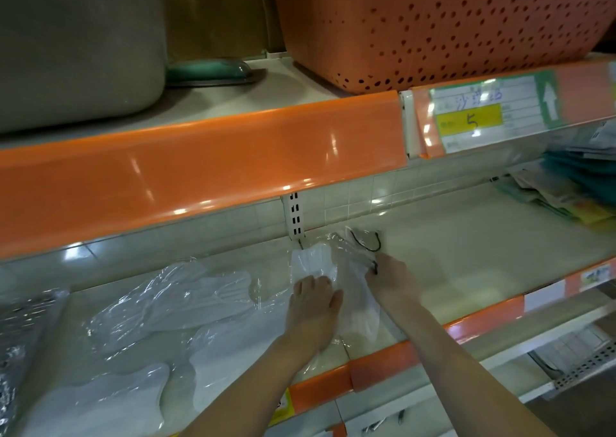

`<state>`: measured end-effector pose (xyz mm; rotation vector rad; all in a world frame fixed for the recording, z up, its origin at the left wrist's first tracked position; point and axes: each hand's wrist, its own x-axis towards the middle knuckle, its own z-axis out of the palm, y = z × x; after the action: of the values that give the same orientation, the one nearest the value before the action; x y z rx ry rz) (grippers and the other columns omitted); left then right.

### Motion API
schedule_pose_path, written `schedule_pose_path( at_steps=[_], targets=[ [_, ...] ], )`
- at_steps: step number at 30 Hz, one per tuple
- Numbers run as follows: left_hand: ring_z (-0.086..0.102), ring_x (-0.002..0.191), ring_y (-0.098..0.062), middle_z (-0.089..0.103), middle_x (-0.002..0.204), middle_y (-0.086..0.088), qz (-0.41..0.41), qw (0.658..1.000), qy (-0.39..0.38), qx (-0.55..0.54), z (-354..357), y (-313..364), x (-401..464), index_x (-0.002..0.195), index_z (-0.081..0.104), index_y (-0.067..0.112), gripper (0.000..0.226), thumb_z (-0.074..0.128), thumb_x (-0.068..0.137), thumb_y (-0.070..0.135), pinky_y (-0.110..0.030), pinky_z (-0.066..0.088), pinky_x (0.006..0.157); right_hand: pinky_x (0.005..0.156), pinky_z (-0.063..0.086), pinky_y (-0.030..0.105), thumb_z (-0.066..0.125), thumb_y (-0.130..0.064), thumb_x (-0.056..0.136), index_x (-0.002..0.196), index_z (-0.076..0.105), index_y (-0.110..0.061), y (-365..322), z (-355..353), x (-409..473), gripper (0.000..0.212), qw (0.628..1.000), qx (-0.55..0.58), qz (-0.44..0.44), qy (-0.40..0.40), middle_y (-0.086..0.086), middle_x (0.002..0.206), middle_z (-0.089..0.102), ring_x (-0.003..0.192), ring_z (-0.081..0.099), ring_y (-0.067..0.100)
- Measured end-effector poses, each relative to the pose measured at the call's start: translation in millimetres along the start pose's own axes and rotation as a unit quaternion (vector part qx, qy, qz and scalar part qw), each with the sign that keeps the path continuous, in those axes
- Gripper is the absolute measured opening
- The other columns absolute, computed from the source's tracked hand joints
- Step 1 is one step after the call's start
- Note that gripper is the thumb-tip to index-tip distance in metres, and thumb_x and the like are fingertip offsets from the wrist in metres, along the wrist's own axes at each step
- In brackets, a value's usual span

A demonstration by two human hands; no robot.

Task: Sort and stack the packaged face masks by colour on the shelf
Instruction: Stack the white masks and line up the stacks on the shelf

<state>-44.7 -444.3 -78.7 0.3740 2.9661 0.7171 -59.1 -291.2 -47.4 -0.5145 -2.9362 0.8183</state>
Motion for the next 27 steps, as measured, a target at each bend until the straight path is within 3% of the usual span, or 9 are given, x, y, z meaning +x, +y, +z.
schedule_pose_path(
  at_steps=[3,5,8,11,13,16,18,20,27],
  targets=[
    [0.030,0.134,-0.018,0.042,0.141,-0.002,-0.016,0.993,0.013,-0.120,-12.0,10.9,-0.2,0.137,0.044,0.015,0.043,0.036,0.101,0.037,-0.025,0.024,0.106,0.065,0.043,0.034,0.044,-0.016,0.091,0.083,0.045,-0.015,-3.6,-11.5,-5.6,0.009,0.998,0.057,-0.034,0.021,0.008,0.083,0.057,0.082,0.058,0.034],
    [0.040,0.129,-0.018,0.049,0.133,-0.001,-0.035,0.970,0.004,-0.240,-22.9,18.6,-1.9,0.133,0.050,0.014,0.040,0.038,0.102,0.036,-0.022,0.029,0.101,0.061,0.036,0.032,0.046,-0.017,0.093,0.083,0.045,-0.014,-12.2,-14.6,-17.9,0.011,0.993,0.073,-0.080,0.041,0.004,0.076,0.052,0.075,0.053,0.030],
    [0.059,0.112,-0.019,0.063,0.118,-0.001,-0.098,0.863,-0.041,-0.494,-43.4,27.0,-7.2,0.119,0.058,0.015,0.042,0.036,0.100,0.045,-0.034,0.048,0.095,0.061,0.033,0.031,0.048,-0.020,0.096,0.087,0.049,-0.012,-25.5,-12.5,-33.5,0.012,0.983,0.086,-0.147,0.066,0.001,0.080,0.051,0.074,0.051,0.026],
    [0.067,0.100,-0.018,0.071,0.105,-0.006,-0.095,0.780,-0.043,-0.617,-63.2,20.5,-15.5,0.112,0.064,0.013,0.050,0.035,0.097,0.051,-0.039,0.055,0.084,0.070,0.044,0.035,0.046,-0.028,0.098,0.103,0.058,-0.010,-37.0,1.2,-47.2,0.022,0.974,0.082,-0.206,0.053,0.005,0.095,0.058,0.091,0.058,0.026],
    [0.069,0.088,-0.017,0.072,0.092,-0.008,-0.106,0.766,-0.019,-0.633,-73.1,8.3,-23.3,0.097,0.065,0.007,0.050,0.039,0.097,0.050,-0.035,0.056,0.073,0.078,0.047,0.038,0.044,-0.034,0.100,0.112,0.060,-0.013,-46.8,11.0,-58.7,0.029,0.965,0.071,-0.250,0.043,0.004,0.104,0.059,0.099,0.057,0.025],
    [0.065,0.073,-0.020,0.066,0.076,-0.014,-0.154,0.781,0.039,-0.605,-81.3,-17.9,-34.4,0.080,0.060,0.001,0.048,0.042,0.100,0.041,-0.029,0.051,0.057,0.080,0.048,0.039,0.031,-0.044,0.094,0.123,0.059,-0.018,-61.4,25.9,-73.0,0.048,0.950,0.037,-0.310,0.004,0.003,0.117,0.057,0.105,0.055,0.026],
    [0.060,0.071,-0.024,0.064,0.079,-0.018,-0.202,0.783,0.094,-0.580,-85.9,-36.5,-42.6,0.087,0.062,0.000,0.036,0.044,0.100,0.028,-0.026,0.046,0.054,0.082,0.047,0.038,0.028,-0.037,0.093,0.128,0.056,-0.023,-69.3,34.9,-80.4,0.047,0.941,0.031,-0.334,-0.029,0.001,0.121,0.054,0.107,0.053,0.025],
    [0.055,0.066,-0.021,0.061,0.070,-0.012,-0.233,0.784,0.147,-0.556,-92.7,-55.8,-52.2,0.079,0.061,0.004,0.025,0.047,0.096,0.014,-0.022,0.040,0.053,0.084,0.047,0.039,0.030,-0.032,0.096,0.129,0.056,-0.026,-77.1,45.3,-87.4,0.042,0.933,0.033,-0.355,-0.045,0.000,0.123,0.054,0.110,0.052,0.023],
    [0.043,0.062,-0.020,0.054,0.065,-0.006,-0.285,0.763,0.314,-0.488,-130.8,-110.0,-88.9,0.069,0.056,0.008,0.024,0.048,0.085,-0.009,-0.029,0.032,0.055,0.088,0.044,0.033,0.037,-0.016,0.099,0.131,0.052,-0.023,-117.1,81.0,-110.7,0.037,0.918,0.006,-0.368,-0.149,0.000,0.131,0.047,0.118,0.047,0.022]
  ],
)
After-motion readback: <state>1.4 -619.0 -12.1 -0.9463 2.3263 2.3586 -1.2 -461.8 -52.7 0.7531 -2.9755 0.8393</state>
